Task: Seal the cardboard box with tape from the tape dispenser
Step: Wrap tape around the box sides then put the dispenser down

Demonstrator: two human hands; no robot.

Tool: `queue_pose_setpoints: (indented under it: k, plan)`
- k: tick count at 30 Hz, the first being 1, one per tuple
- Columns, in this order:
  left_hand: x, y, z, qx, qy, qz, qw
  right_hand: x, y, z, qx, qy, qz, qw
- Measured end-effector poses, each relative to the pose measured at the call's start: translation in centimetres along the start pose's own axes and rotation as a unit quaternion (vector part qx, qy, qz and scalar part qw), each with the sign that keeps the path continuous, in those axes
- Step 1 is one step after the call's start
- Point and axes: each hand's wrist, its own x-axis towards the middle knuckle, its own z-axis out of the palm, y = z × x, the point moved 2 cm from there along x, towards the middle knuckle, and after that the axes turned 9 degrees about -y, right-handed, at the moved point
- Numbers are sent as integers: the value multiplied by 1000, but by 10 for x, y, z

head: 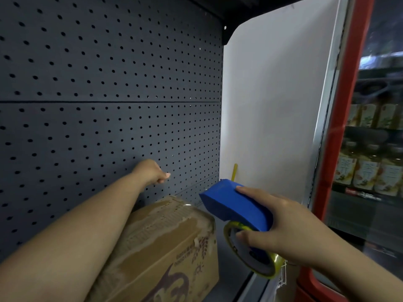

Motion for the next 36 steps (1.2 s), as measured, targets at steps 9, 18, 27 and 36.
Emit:
queue_pose_setpoints:
  k: [9, 18, 27, 36]
  plan:
    - [11, -18, 27, 136, -89, -117, 980, 1, 14, 4, 24, -11, 8, 1000]
    - [-1, -7, 34, 285, -135, -116, 942, -3, 14, 7, 32, -6, 15, 999]
    - [-27, -5, 54, 265, -123, 154, 944, -10, 13, 10, 67, -3, 14, 998]
    - [-30, -10, 63, 291, -95, 144, 941, -21, 12, 25, 94, 12, 11, 995]
